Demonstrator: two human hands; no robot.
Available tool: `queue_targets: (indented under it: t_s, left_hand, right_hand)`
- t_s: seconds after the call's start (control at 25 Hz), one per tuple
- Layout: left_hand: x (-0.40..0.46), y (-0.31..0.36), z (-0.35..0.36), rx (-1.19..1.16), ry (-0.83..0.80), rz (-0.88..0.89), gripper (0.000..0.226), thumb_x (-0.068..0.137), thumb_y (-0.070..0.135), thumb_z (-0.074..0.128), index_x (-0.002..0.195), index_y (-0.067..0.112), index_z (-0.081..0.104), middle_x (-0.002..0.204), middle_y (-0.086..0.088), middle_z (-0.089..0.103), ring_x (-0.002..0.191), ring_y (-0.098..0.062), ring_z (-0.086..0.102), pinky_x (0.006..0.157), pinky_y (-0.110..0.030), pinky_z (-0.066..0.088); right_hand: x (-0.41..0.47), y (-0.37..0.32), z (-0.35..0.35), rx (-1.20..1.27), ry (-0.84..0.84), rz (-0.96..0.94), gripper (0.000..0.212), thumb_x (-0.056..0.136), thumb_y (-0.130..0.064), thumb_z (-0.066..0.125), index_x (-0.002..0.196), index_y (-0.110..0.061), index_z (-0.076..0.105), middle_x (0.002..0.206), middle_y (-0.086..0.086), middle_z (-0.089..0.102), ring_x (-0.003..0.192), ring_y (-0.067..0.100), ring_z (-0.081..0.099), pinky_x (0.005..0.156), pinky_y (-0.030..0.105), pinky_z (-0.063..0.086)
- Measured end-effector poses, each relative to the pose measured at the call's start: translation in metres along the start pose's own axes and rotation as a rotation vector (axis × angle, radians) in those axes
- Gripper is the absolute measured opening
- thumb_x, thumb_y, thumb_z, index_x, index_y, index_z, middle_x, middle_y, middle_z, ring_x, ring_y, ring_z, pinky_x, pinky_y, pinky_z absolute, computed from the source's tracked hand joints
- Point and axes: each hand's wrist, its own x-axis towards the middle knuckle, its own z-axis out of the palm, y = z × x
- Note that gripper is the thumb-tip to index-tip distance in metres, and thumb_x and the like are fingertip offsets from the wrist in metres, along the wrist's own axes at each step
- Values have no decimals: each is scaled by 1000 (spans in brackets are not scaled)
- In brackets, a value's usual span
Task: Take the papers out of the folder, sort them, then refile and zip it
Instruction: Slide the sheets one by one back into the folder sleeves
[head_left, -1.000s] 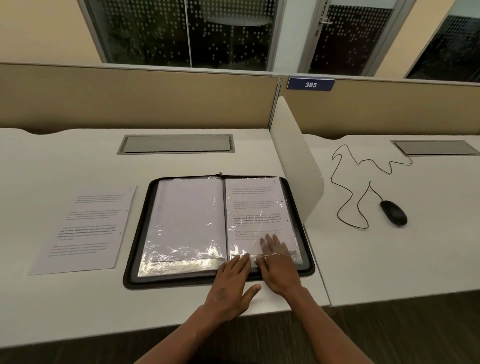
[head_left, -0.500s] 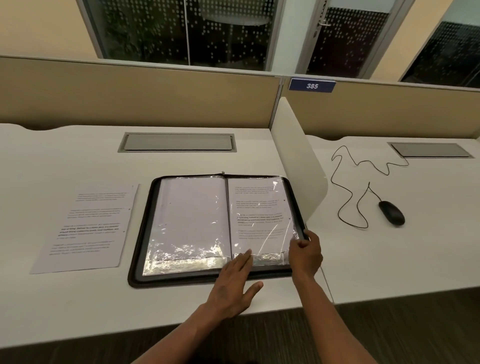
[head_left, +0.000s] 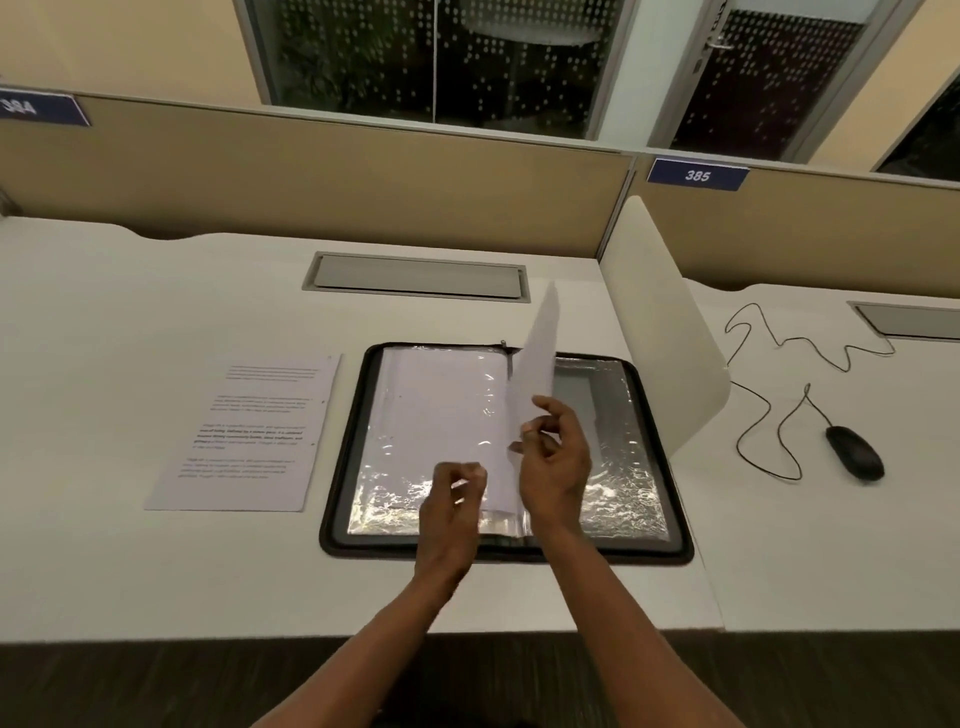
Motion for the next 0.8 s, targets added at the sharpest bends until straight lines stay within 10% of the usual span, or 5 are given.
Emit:
queue_targets:
  t_s: [0.28, 0.48, 0.6, 0.8]
  left_hand:
    - [55, 16, -65, -276, 13, -305, 64, 87, 56, 68, 138, 23, 47, 128, 0, 65, 106, -21, 69, 85, -39, 60]
    - [64, -11, -97, -156, 112, -401, 35, 93, 10, 63, 126, 22, 57, 120, -3, 65, 100, -24, 67, 76, -35, 62]
    - [62, -21, -114, -21, 115, -337, 36, 90, 10, 67, 121, 26, 60, 111, -1, 70, 96, -15, 68, 74, -23, 55]
    - [64, -21, -144, 107, 141, -282, 29, 89, 15, 69, 117, 23, 66, 99, 3, 72, 78, -12, 72, 73, -28, 61]
  right_hand:
    - [-37, 1, 64, -10, -398, 70, 25, 98, -6, 61, 116, -22, 67, 97, -3, 70, 82, 15, 75, 75, 33, 63]
    - [-12, 35, 63, -371, -132, -29, 18, 95, -24, 65, 113, -24, 69, 108, -6, 72, 102, 16, 70, 86, 32, 57]
    - [6, 74, 53, -868, -401, 22, 54, 98, -45, 56, 145, -22, 49, 154, 6, 43, 146, 25, 34, 117, 39, 32]
    - [-6, 107, 54, -1129, -577, -80, 67, 100, -54, 42, 158, -25, 25, 168, 10, 7, 155, 31, 3, 125, 46, 14]
